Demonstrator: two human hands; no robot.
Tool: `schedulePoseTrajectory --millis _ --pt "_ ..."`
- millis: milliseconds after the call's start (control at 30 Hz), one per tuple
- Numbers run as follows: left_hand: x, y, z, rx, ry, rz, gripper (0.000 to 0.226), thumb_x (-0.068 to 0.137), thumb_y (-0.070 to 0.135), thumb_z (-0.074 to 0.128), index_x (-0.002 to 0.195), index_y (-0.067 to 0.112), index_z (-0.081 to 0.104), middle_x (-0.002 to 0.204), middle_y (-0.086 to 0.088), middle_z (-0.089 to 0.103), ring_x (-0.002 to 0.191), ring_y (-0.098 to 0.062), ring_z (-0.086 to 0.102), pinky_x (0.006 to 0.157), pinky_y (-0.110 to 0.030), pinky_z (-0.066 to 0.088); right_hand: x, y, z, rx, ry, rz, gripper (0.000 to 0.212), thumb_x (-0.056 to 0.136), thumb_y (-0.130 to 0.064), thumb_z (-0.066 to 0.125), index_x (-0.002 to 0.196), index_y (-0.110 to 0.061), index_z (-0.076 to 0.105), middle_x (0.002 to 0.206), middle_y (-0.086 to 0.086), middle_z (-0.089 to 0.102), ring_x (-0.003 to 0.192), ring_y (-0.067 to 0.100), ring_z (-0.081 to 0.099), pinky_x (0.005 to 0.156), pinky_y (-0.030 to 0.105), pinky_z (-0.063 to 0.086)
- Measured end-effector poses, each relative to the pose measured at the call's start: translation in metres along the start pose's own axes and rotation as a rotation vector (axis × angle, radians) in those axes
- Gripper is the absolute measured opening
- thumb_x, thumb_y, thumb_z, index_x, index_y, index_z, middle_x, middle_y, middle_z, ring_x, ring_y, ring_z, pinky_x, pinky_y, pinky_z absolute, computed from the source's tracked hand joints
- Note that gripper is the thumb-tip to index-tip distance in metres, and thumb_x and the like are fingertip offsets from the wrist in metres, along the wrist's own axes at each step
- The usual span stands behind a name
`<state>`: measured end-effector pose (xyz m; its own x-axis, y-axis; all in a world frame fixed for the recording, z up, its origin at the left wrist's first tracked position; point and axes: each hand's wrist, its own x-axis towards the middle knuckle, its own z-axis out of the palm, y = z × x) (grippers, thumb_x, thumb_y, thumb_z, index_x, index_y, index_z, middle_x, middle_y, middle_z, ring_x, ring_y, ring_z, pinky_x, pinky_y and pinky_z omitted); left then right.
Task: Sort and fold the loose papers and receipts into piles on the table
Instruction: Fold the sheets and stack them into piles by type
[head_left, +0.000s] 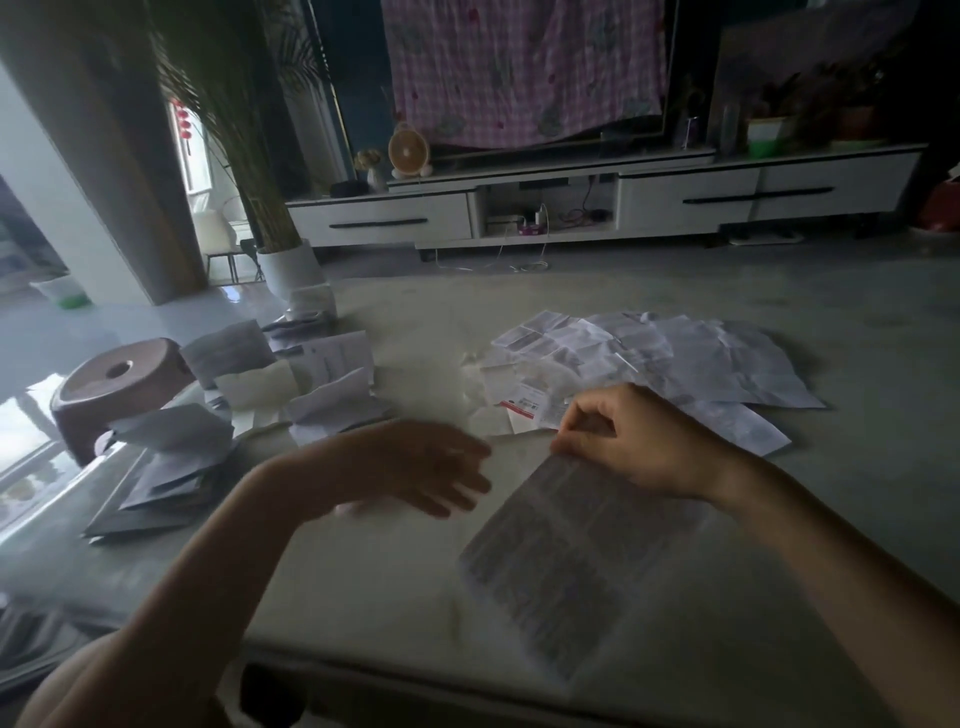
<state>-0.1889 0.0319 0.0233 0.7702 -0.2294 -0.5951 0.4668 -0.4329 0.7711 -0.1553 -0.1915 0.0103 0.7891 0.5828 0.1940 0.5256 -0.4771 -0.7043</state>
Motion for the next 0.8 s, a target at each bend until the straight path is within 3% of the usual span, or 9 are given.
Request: schedulePoseTrajectory --millis 67,167,233,333,433,533,600,667,800 --pt "0.0 0.008 0.017 0.091 0.045 0.12 0.02 0.096 0.011 0.044 0.108 0.02 0.057 0.073 0.007 0.072 0.067 -0.006 0.067 0.062 -0.017 0.053 -0.001 -0.006 0.005 -0.006 -0.004 -0.041 0.011 0.082 -0.031 0.066 0.077 -0.022 0.062 0.076 -0.015 0.062 0.07 -0.01 0.056 0.065 0.004 0.041" --pt "-0.006 0.008 0.04 0.346 0.126 0.271 0.024 0.09 0.022 0.056 0.104 0.005 0.064 0.086 -0.003 0.065 0.074 -0.01 0.061 0.069 -0.021 0.052 0.0 -0.011 0.008 0.029 0.073 -0.075 0.011 0.081 -0.03 0.067 0.082 -0.019 0.064 0.079 -0.021 0.057 0.072 -0.021 0.052 0.064 -0.001 0.037" --pt "-0.003 0.004 0.045 0.238 0.167 0.316 0.022 0.091 0.019 0.056 0.101 0.001 0.064 0.082 -0.004 0.064 0.066 -0.008 0.061 0.068 -0.022 0.053 0.0 -0.01 0.008 0.05 0.144 -0.054 0.026 0.078 -0.037 0.066 0.094 -0.018 0.065 0.088 -0.017 0.06 0.08 -0.015 0.054 0.066 0.003 0.039" --pt "0.006 -0.004 0.041 -0.026 0.283 0.354 0.012 0.09 0.01 0.055 0.088 0.003 0.065 0.078 -0.008 0.067 0.065 -0.015 0.064 0.065 -0.025 0.053 -0.002 0.001 0.004 0.086 0.324 0.043 0.059 0.076 -0.04 0.067 0.127 -0.017 0.048 0.116 -0.008 0.049 0.108 0.004 0.048 0.086 0.015 0.038" --pt "0.01 -0.009 0.034 -0.372 0.383 0.399 0.012 0.089 0.004 0.054 0.087 0.002 0.066 0.073 -0.007 0.071 0.063 -0.016 0.068 0.058 -0.024 0.055 -0.005 0.007 0.0 0.304 0.458 0.29 0.069 0.079 -0.036 0.069 0.136 -0.016 0.035 0.122 -0.002 0.045 0.108 0.013 0.048 0.088 0.026 0.04" --pt "0.011 -0.009 0.034 -0.518 0.4 0.402 0.016 0.09 0.0 0.048 0.088 0.003 0.064 0.072 -0.007 0.071 0.064 -0.016 0.069 0.06 -0.027 0.057 -0.009 0.008 0.01 0.804 0.157 0.488 0.059 0.078 -0.036 0.065 0.127 -0.008 0.045 0.106 0.008 0.061 0.091 0.02 0.061 0.081 0.034 0.051" --pt "0.011 -0.008 0.038 -0.532 0.357 0.402 0.017 0.09 -0.001 0.046 0.092 0.002 0.063 0.079 -0.009 0.07 0.069 -0.017 0.069 0.064 -0.03 0.057 -0.01 0.008 0.022 0.949 0.045 0.486 0.037 0.084 -0.029 0.062 0.112 -0.005 0.056 0.094 0.008 0.067 0.083 0.02 0.065 0.073 0.031 0.054" --pt "0.011 -0.008 0.042 -0.52 0.332 0.403 0.017 0.091 -0.001 0.046 0.095 0.002 0.062 0.085 -0.012 0.068 0.073 -0.019 0.068 0.068 -0.032 0.056 -0.007 0.009 0.028 0.965 0.116 0.482 0.018 0.088 -0.018 0.059 0.102 -0.007 0.06 0.088 0.007 0.067 0.078 0.018 0.065 0.066 0.028 0.052" --pt "0.01 -0.01 0.043 -0.48 0.316 0.425 0.018 0.09 -0.001 0.048 0.092 0.006 0.065 0.08 -0.008 0.07 0.072 -0.018 0.068 0.067 -0.031 0.057 -0.006 0.013 0.028 0.873 0.211 0.493 0.022 0.088 -0.014 0.058 0.106 0.0 0.061 0.091 0.01 0.068 0.081 0.02 0.066 0.066 0.03 0.053"
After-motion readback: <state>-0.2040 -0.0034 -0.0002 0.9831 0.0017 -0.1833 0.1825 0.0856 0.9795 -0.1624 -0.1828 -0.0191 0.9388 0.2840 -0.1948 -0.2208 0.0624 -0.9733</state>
